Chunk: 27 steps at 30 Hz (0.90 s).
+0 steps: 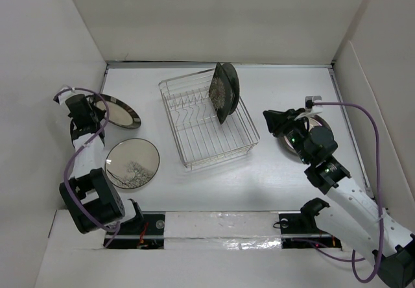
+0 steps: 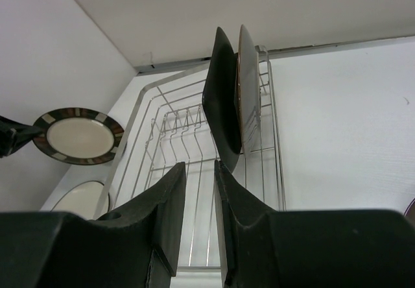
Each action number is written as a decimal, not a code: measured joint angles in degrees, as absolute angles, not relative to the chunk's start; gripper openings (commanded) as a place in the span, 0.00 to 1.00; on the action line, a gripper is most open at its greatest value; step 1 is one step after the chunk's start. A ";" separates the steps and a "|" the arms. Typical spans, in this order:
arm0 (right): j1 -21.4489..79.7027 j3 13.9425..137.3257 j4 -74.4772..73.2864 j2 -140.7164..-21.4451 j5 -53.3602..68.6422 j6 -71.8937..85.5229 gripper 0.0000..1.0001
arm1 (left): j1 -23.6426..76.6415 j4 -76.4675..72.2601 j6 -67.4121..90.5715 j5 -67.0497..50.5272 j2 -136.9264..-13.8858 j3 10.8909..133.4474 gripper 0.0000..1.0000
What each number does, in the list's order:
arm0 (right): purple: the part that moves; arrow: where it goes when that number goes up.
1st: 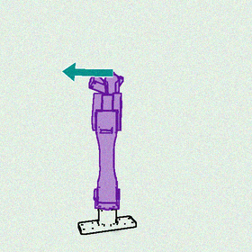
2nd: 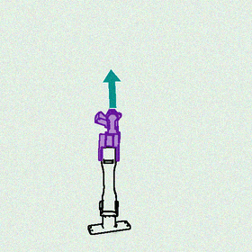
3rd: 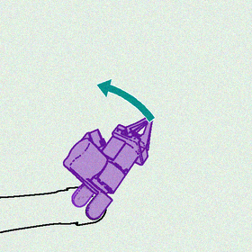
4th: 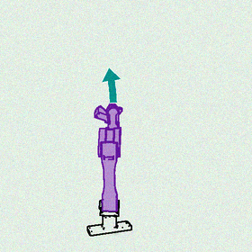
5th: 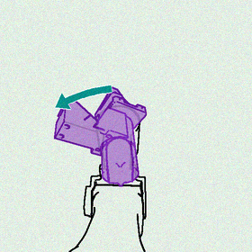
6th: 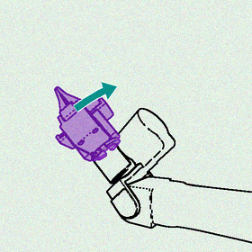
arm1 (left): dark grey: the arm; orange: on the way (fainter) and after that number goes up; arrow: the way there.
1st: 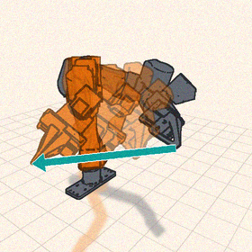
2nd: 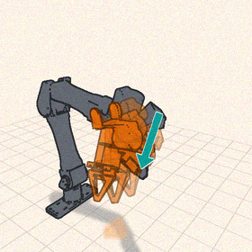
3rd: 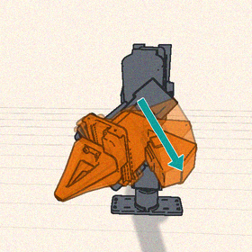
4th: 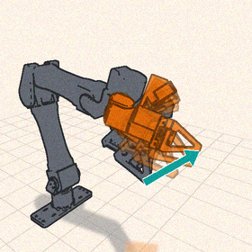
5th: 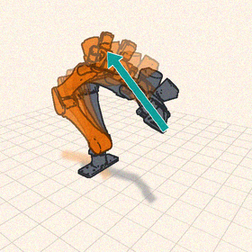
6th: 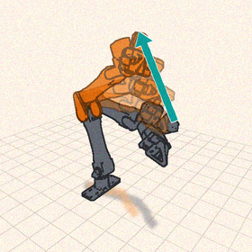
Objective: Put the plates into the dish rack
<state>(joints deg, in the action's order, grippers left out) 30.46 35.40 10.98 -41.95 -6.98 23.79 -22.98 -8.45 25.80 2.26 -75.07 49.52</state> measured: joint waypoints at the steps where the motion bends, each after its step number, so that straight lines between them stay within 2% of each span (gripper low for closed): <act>1: 30.46 35.40 10.98 -41.91 -6.98 23.79 0.32 | -22.98 -8.05 25.65 2.26 -74.74 49.60 0.00; 16: 31.55 35.55 11.75 -43.55 1.83 23.94 0.56 | -20.91 -3.51 27.97 -1.76 -62.26 53.21 0.00; 20: 32.32 38.30 11.66 -47.03 6.37 25.54 0.65 | -20.62 -3.55 30.63 -5.21 -59.57 54.00 0.00; 23: 33.34 41.63 12.45 -49.47 9.52 27.44 0.77 | -20.29 -3.55 32.88 -7.97 -58.17 54.15 0.00; 27: 34.92 47.88 16.08 -55.33 14.24 30.33 0.87 | -19.16 -3.44 35.70 -12.19 -56.40 54.19 0.00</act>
